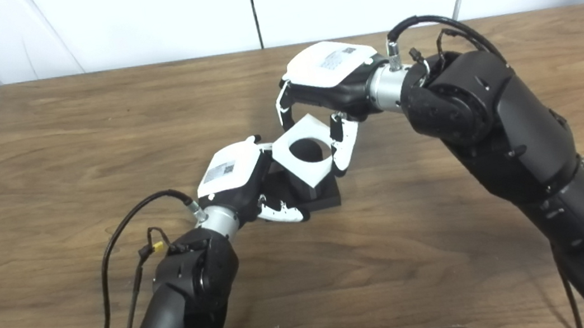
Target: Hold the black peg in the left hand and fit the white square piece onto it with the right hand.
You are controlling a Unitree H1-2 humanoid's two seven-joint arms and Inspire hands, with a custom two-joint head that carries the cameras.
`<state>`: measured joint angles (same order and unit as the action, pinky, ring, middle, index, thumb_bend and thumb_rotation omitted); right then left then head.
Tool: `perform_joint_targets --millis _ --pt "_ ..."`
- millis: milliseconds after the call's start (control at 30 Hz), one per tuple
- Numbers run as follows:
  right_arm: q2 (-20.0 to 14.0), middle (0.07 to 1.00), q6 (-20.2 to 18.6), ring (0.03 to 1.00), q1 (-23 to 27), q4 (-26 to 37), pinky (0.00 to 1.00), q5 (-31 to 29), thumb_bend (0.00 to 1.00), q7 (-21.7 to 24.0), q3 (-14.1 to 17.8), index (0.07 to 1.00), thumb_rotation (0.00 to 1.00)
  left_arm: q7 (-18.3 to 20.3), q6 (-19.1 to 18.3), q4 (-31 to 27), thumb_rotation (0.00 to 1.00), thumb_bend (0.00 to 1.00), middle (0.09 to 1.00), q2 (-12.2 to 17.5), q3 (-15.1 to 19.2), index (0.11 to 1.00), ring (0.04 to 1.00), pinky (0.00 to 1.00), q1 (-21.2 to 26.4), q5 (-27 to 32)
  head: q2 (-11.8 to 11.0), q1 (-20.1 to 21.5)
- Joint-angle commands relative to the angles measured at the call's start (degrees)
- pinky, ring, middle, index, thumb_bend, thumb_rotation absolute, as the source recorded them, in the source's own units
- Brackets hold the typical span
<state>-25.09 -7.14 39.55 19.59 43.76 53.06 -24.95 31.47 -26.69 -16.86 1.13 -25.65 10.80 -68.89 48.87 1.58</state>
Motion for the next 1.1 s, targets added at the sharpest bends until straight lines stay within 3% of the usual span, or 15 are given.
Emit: perform_joint_targets --millis 0,500,1067 --pt "-0.41 0.763 0.48 0.912 0.84 -1.03 0.97 0.89 0.52 0.03 -0.51 0.484 0.13 2.39 0.60 1.43 0.06 0.51 0.878 0.69 -1.60 0.490 0.992 1.00 -1.82 -0.10 0.05 0.07" --pt "1.03 0.769 0.54 0.914 -0.08 -1.46 0.95 2.48 0.52 -1.08 -2.78 0.484 0.13 -0.47 0.81 3.03 0.06 0.51 0.885 0.25 -1.40 0.489 1.000 1.00 -2.99 2.25 -3.06 -0.37" --pt "1.48 0.766 0.38 0.915 1.18 -0.08 0.96 1.29 0.52 0.44 -2.85 0.484 0.13 -1.00 0.51 4.30 0.06 0.51 0.890 -0.15 -2.12 0.487 1.000 1.00 -2.16 1.96 -2.62 -1.62"
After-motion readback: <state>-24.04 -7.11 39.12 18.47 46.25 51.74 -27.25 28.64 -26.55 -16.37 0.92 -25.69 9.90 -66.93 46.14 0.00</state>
